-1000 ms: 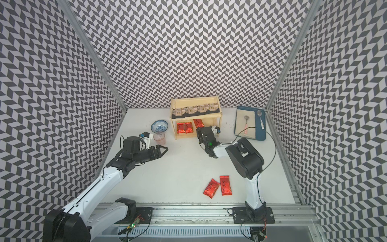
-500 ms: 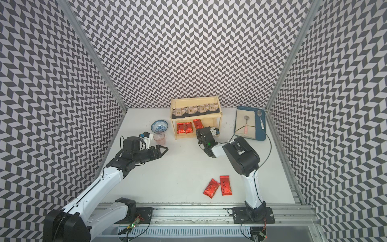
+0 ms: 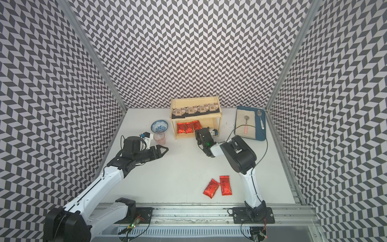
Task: Place the tea bags on the shelf by color
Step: Place the tea bag on the shelf.
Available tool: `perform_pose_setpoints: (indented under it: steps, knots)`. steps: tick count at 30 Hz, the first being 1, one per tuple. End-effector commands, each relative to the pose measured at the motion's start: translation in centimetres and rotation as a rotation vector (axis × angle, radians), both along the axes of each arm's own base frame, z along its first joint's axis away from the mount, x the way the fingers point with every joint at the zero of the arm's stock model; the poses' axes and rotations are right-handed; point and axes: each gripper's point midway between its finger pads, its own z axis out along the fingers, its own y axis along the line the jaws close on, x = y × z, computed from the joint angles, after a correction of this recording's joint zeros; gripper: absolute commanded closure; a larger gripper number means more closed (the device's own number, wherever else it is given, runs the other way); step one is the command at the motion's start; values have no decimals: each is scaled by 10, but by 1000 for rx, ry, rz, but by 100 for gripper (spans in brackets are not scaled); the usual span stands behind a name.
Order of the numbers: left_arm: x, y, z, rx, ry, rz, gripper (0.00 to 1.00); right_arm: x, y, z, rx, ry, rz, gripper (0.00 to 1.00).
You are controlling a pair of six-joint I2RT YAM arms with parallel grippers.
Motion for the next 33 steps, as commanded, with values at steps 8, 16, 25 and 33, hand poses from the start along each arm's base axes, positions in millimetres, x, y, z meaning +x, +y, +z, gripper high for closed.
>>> perform_pose_setpoints:
  steps: [8, 16, 25, 33]
  knots:
    - [4, -2, 9, -10, -28, -11, 23, 2, 14, 8, 46, -39, 30, 74]
    - [5, -1, 12, -5, -33, -14, 24, -19, 14, 26, 13, -71, 79, 55]
    - [7, -1, 8, -6, -30, -5, 25, -91, 14, 61, -306, -172, 409, 51]
    - [2, -52, -7, 10, -4, -84, 26, -175, -24, 52, -796, -202, 634, 51]
